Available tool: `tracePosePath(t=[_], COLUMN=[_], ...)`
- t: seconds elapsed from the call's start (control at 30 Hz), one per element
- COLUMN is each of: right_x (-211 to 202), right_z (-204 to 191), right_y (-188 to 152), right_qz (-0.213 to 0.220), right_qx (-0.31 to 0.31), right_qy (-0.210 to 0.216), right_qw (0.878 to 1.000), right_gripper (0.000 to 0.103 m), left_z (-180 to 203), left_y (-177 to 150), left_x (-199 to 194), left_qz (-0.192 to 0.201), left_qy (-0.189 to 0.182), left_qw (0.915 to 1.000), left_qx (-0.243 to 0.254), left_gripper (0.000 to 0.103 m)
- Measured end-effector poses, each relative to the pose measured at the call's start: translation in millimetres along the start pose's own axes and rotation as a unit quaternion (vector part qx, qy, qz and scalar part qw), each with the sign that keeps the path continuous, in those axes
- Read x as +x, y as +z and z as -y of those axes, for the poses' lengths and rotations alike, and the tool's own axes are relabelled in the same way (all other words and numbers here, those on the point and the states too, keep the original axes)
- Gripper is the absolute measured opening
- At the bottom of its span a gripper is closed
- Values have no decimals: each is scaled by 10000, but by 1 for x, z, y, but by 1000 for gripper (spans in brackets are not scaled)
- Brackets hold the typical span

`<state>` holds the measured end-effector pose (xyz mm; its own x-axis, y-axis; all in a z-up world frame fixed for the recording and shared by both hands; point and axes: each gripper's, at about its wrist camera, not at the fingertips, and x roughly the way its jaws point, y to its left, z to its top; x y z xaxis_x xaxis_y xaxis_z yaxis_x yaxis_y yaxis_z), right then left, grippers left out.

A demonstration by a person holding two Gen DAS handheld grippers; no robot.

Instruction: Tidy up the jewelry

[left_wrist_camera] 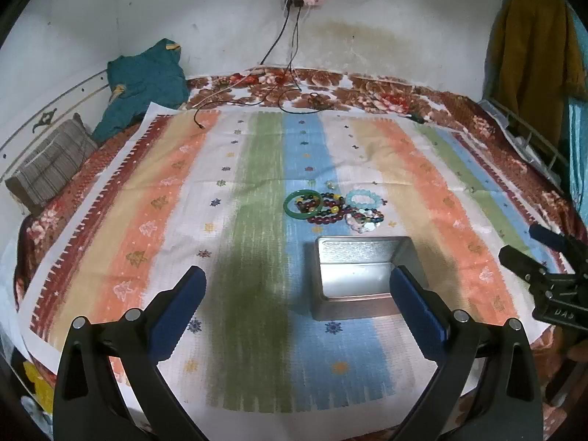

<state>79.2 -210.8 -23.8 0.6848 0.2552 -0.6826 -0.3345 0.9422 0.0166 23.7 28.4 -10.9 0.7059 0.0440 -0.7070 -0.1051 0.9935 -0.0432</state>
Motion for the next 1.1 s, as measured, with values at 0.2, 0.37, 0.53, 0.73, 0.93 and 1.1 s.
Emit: tracePosePath(t=[0.2,0.37,0.53,0.73,0.93,1.1], right_x=[6,16,31,46,57,66], right_z=[5,9,6,12,16,16], right_y=[7,18,27,36,43,48], right_qz=[-82,-156,-257,-397,-517,-584], right_qx=[32,46,-52,89,215,220], right_qy=[15,2,11,52,65,49], right_qw=[10000,9999,9997,9992,9984,9980], right_gripper=[99,99,99,99,99,99], left_z=[1,1,-4,-17,-25,-24], left_y=[6,17,26,35,40,43], left_x=[14,24,36,51,66,76], left_qz=[-204,-239,-292,-461,-710,-742], left_qy=[105,260,390,313,175,349], left_qw=[9997,9994,9988,9978,9949,9950], left_qx=[0,1,-53,-349,-688,-566], left_gripper=[97,97,97,97,97,97])
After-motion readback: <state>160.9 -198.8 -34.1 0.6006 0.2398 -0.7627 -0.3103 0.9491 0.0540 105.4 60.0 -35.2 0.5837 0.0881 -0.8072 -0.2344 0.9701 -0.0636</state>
